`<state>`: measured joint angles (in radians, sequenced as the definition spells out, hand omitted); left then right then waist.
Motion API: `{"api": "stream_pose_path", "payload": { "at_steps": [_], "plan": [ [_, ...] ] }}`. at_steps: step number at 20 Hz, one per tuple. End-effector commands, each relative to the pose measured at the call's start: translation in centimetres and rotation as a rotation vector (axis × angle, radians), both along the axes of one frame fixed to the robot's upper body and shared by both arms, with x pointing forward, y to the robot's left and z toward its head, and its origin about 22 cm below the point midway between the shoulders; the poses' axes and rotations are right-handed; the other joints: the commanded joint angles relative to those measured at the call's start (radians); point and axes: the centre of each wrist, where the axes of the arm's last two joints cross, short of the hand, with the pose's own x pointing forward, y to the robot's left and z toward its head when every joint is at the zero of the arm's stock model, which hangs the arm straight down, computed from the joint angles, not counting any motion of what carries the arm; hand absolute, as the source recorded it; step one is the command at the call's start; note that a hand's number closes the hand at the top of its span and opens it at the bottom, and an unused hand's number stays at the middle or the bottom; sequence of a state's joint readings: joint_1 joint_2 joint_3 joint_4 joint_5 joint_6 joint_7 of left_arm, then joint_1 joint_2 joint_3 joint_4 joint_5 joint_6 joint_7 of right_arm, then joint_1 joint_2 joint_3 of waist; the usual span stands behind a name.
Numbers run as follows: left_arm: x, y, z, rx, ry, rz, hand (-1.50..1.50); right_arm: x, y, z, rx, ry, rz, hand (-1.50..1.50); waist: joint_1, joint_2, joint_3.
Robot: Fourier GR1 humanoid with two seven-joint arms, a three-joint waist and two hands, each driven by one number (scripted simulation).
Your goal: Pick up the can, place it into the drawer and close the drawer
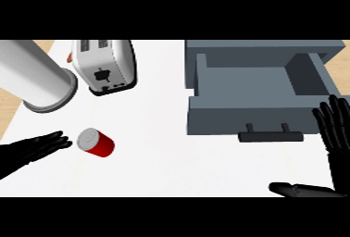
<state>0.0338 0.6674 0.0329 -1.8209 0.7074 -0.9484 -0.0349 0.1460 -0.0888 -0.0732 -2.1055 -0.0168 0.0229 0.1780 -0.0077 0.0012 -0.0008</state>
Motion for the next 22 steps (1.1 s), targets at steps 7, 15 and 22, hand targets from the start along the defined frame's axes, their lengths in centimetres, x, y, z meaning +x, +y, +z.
{"api": "stream_pose_path", "payload": {
  "at_steps": [7,15,22],
  "plan": [
    [2.1,2.7,0.3,0.026,0.065,0.034,-1.50,-2.6,-1.1,-2.3,0.017,0.023,-0.018,-1.50,0.002,-0.002,0.001],
    [5.1,4.0,-2.2,0.029,0.102,0.022,-1.50,-0.9,-1.1,-1.3,0.013,-0.004,-0.019,-1.50,0.001,0.000,0.000],
    [4.3,1.5,-4.0,0.045,0.080,0.037,-1.50,-3.0,-4.0,-1.3,-0.003,0.015,-0.021,-1.50,0.003,-0.002,0.001]
  ]
}}
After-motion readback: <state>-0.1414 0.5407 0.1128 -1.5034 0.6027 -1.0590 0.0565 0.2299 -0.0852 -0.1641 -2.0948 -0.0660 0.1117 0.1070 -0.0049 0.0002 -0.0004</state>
